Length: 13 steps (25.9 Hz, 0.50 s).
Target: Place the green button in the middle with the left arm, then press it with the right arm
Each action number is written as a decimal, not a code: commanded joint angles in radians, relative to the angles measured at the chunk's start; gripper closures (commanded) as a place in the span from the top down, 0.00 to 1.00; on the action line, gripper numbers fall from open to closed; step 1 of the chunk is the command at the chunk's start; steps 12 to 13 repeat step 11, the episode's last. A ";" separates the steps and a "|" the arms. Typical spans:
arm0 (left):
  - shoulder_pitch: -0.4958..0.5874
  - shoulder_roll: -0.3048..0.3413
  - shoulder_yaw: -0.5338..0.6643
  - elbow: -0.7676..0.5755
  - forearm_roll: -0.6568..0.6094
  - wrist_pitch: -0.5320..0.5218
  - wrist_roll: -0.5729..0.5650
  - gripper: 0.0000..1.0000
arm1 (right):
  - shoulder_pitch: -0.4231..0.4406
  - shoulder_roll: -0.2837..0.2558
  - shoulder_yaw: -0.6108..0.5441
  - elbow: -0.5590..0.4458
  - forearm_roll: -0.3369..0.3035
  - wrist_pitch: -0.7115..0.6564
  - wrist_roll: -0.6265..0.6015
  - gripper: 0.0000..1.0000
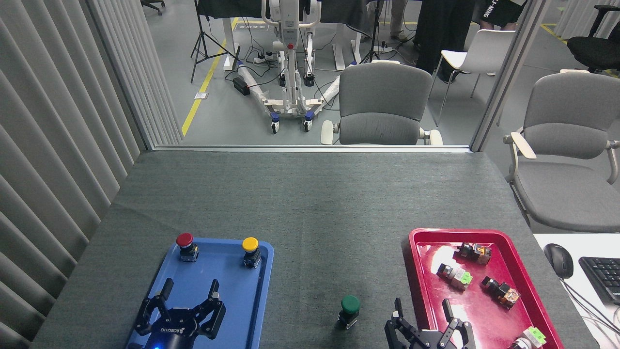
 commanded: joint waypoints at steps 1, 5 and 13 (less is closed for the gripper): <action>0.003 -0.008 -0.002 0.000 -0.001 -0.006 0.002 0.99 | 0.011 -0.002 -0.023 -0.010 0.000 -0.036 0.002 0.99; 0.009 -0.008 -0.014 -0.010 -0.001 -0.009 0.000 0.99 | 0.011 0.001 -0.024 -0.010 0.000 -0.030 0.002 0.99; 0.007 -0.010 -0.023 -0.050 0.002 -0.009 0.000 1.00 | 0.011 0.018 -0.029 -0.010 0.000 -0.029 0.002 0.99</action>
